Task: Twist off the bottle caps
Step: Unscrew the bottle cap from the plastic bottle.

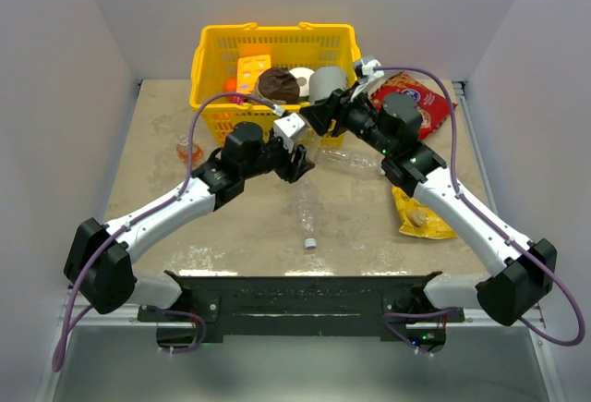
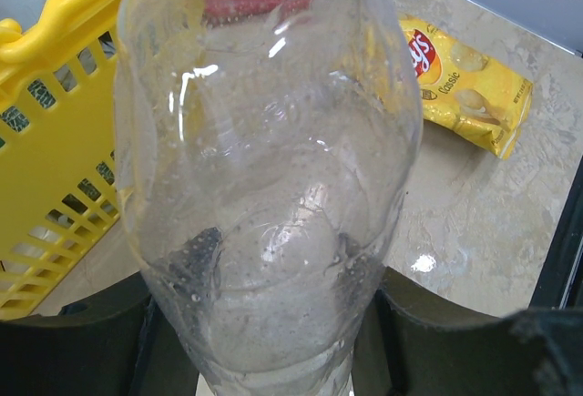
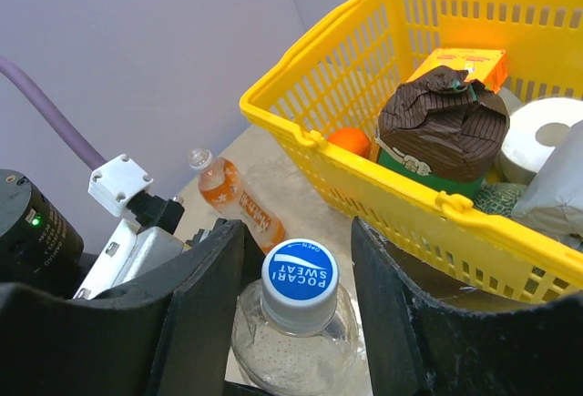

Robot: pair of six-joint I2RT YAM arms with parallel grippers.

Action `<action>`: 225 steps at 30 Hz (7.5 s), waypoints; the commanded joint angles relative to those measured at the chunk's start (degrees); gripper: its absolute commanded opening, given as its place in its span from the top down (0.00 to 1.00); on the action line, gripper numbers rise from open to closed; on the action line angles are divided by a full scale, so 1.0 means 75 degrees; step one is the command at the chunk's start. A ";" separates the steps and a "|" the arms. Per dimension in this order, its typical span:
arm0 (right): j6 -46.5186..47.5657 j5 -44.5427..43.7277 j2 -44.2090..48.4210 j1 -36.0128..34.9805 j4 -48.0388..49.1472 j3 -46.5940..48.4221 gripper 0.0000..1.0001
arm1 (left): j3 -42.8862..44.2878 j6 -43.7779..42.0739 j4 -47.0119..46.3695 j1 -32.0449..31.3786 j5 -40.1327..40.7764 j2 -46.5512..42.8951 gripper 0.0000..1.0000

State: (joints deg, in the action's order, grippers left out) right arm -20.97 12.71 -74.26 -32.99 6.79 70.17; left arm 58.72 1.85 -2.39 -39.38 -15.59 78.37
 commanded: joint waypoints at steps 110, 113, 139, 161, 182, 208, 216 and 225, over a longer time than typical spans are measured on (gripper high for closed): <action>0.0523 0.1680 0.0280 0.0321 -0.0717 0.0710 0.55 | 0.0374 0.0000 -0.0536 0.0094 -0.1612 -0.0125 0.74; 0.0523 0.1856 0.0245 0.0321 -0.0636 0.0699 0.68 | 0.0374 -0.0012 -0.0525 0.0094 -0.1624 -0.0125 0.74; 0.0921 0.7595 0.0022 0.0813 0.0747 0.0007 0.99 | 0.0233 0.0316 -0.1696 0.0176 -0.6322 -0.0149 0.73; 0.0161 0.6802 0.0549 0.1105 0.1637 -0.0391 0.47 | 0.0362 -0.0199 -0.1041 0.0176 -0.5655 -0.0277 0.73; -0.1223 0.2596 0.1323 0.1364 0.1767 -0.0696 0.26 | 0.0503 0.0245 -0.0524 0.0188 -0.2011 -0.0254 0.74; -0.0227 0.2887 0.0726 0.0708 0.1087 -0.0157 0.46 | 0.0585 0.0316 -0.0419 0.0188 -0.1987 -0.0101 0.75; -0.0192 0.2934 0.0714 0.0696 0.1146 -0.0180 0.52 | 0.0597 0.0305 -0.0396 0.0176 -0.2010 -0.0101 0.75; -0.0192 0.3110 0.0562 0.0684 0.1216 -0.0157 0.73 | 0.0643 0.0281 -0.0349 0.0176 -0.2174 -0.0019 0.75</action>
State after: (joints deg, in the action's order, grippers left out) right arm -22.87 34.24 -69.36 -27.49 14.00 66.54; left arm 60.69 3.86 -4.34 -37.69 -30.85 78.02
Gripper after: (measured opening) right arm 0.336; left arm 0.573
